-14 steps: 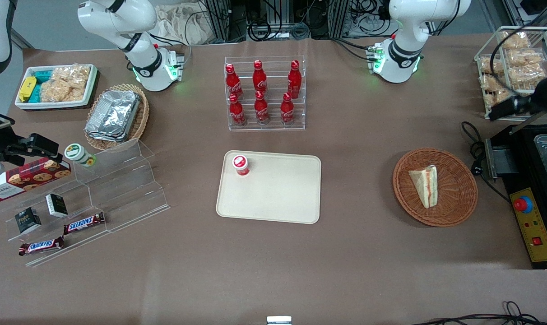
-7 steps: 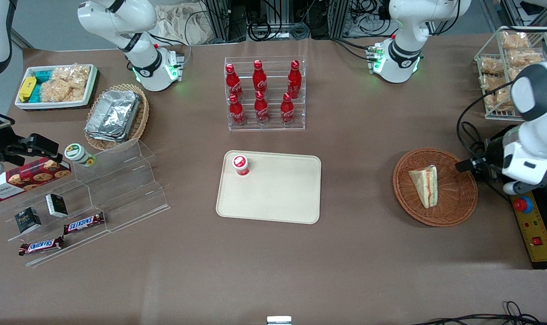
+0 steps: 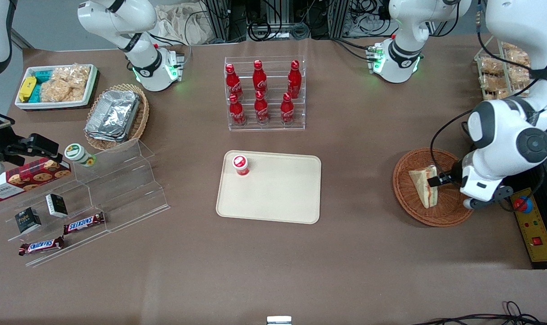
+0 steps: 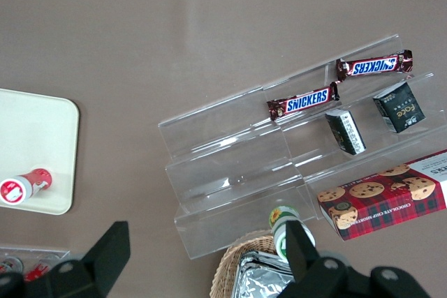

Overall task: Place sandwich from basket to tray
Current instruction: 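Lower the open left gripper over the sandwich and close on it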

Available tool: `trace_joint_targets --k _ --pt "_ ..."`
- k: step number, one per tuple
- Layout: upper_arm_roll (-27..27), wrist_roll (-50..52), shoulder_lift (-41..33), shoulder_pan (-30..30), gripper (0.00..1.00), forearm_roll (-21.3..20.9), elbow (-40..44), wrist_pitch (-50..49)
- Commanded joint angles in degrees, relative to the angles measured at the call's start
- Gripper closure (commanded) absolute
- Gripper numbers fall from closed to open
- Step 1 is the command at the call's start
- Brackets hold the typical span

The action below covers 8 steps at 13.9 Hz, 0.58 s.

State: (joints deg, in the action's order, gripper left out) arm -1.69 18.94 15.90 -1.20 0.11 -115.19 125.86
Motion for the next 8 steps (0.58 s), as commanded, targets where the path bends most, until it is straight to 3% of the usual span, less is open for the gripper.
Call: trace_joint_targets --k 1,5,6,8 --pt "-0.2 0.8 2.7 -1.3 0.00 -0.2 -0.3 2.5" --pt "-0.3 0.7 4.0 -1.8 0.04 -0.8 -2.0 4.7" --pt "-0.3 0.7 4.1 -1.8 0.14 -1.6 -2.4 4.8" --pt "-0.3 0.7 4.1 -1.8 0.49 -3.3 -3.1 4.8"
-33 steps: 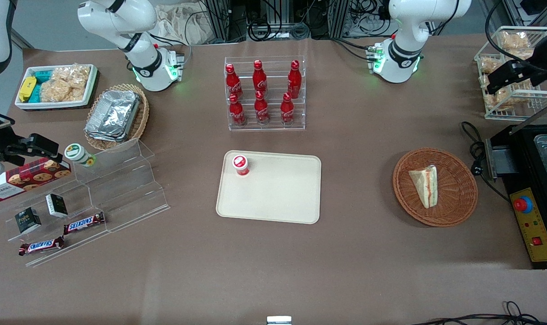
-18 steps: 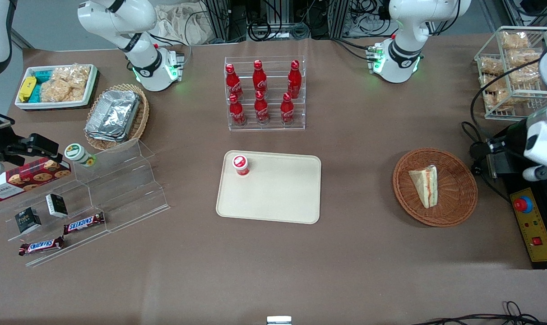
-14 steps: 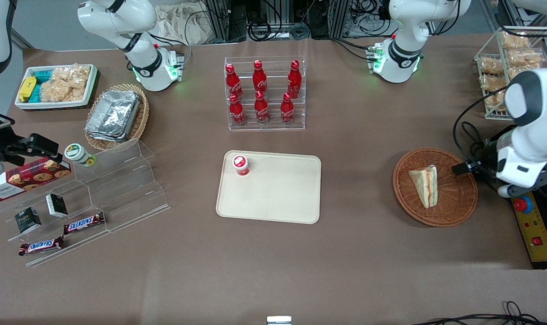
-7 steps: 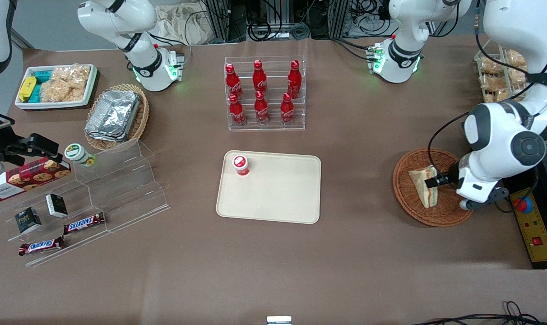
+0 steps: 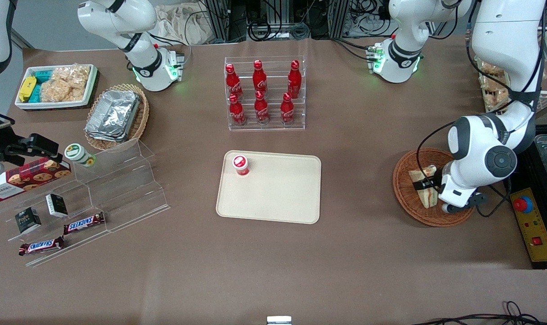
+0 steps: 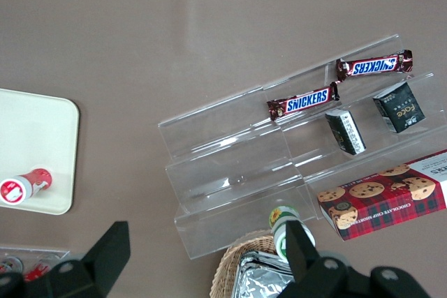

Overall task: Place sandwich from basket to tray
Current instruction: 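Lower the open left gripper over the sandwich and close on it, then lift the sandwich from the basket and carry it toward the tray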

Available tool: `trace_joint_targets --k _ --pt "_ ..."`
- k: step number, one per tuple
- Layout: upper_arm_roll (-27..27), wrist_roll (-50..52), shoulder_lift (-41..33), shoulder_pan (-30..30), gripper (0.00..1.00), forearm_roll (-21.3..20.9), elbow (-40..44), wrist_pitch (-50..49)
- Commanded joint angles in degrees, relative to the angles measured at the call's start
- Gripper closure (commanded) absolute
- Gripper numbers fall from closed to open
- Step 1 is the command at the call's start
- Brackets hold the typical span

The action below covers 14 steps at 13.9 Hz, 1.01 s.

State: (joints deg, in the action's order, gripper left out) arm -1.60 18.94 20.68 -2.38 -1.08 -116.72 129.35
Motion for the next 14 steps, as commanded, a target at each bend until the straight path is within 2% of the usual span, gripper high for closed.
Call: trace_joint_targets --k 1,3,6,10,14 --pt "-0.4 0.6 -0.7 -0.6 0.62 -2.4 -1.6 1.3" --pt "-0.4 0.0 -1.5 -0.5 0.84 -2.4 -1.4 0.5" --pt "0.4 -0.3 -6.3 -0.6 0.96 -2.7 1.1 -4.4" --pt "2.1 -2.0 -11.8 -0.6 1.00 -2.6 12.3 -20.4" --pt "5.0 -1.6 -11.5 -0.6 1.00 -2.4 29.9 -39.6"
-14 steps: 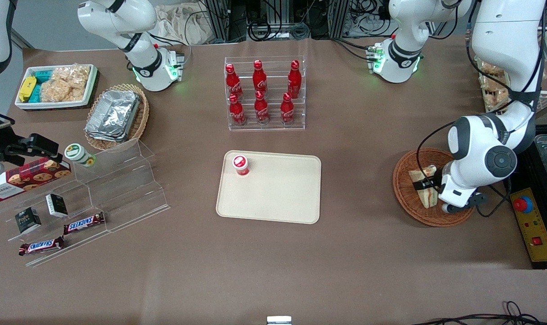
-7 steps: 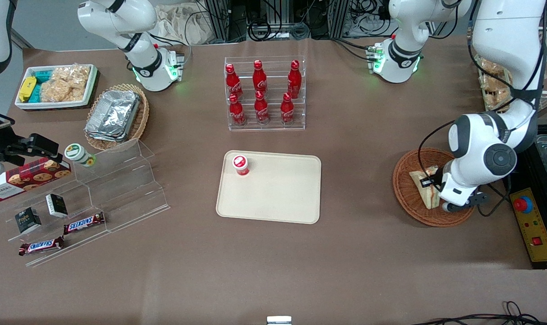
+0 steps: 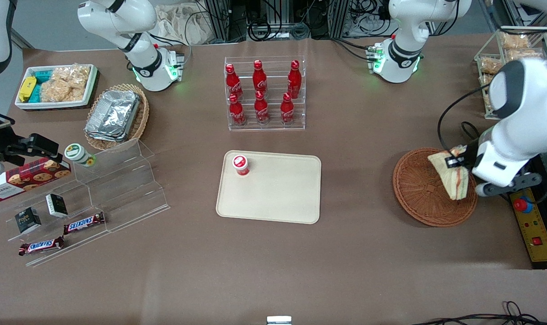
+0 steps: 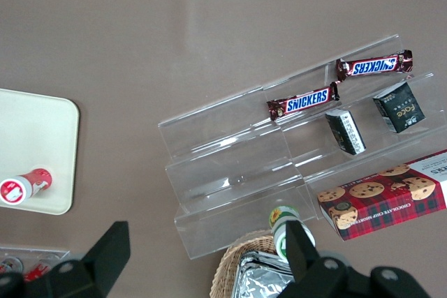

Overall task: Place sandwich from basket to tray
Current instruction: 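Lift the sandwich from the basket and carry it toward the tray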

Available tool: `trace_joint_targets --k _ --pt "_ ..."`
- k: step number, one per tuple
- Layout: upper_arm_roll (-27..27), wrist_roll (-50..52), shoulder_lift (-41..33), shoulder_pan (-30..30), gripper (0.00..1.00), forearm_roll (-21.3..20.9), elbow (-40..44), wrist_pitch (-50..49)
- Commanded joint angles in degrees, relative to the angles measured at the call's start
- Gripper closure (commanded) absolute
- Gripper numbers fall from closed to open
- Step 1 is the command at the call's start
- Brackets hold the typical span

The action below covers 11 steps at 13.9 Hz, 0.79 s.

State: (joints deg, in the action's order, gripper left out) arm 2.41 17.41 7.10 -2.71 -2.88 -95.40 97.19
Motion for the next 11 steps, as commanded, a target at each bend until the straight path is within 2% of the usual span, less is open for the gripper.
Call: trace_joint_targets --k 1,4,6,11 --pt "2.7 0.3 2.0 -0.3 1.00 -0.9 11.5 -10.1" --pt "6.7 2.5 1.5 -0.3 1.00 -3.7 18.8 -19.1" --pt "10.5 7.4 1.9 -0.3 1.00 -3.7 25.3 -25.3" --pt "26.9 29.7 2.6 -0.3 1.00 -3.5 28.9 -26.5"
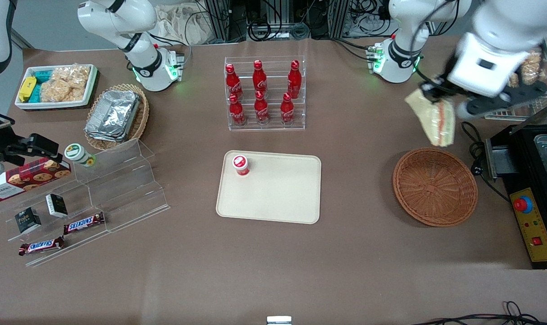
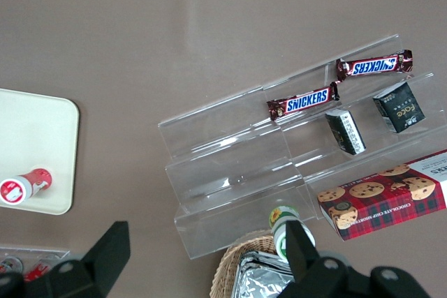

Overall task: Place sandwich from basket to tray
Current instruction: 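Lift the sandwich from the basket and carry it toward the tray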

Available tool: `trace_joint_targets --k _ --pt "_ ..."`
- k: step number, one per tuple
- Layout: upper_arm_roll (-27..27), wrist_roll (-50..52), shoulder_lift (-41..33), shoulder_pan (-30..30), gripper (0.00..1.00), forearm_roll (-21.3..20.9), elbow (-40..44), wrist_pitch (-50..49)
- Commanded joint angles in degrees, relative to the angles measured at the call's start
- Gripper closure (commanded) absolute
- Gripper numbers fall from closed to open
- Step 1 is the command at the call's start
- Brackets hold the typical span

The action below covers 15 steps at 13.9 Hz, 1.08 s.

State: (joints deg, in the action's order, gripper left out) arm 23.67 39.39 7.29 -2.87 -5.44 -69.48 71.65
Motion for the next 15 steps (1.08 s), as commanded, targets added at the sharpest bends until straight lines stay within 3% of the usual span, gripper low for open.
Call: trace_joint_targets --k 1,4,7,9,11,15 --pt "8.8 11.3 3.1 -0.1 1.00 -1.0 2.9 -0.2" --pt "15.7 18.2 8.7 -0.1 1.00 -1.1 2.2 6.1" --pt "17.5 20.3 13.4 -1.0 1.00 -1.2 -2.3 14.8" --pt "16.7 22.4 17.6 -4.2 1.00 -4.4 -5.7 21.9" --pt "16.8 24.5 24.5 -5.8 1.00 -9.7 -5.7 23.4" --pt "16.6 24.7 34.5 -6.5 1.00 -16.1 -5.9 27.2"
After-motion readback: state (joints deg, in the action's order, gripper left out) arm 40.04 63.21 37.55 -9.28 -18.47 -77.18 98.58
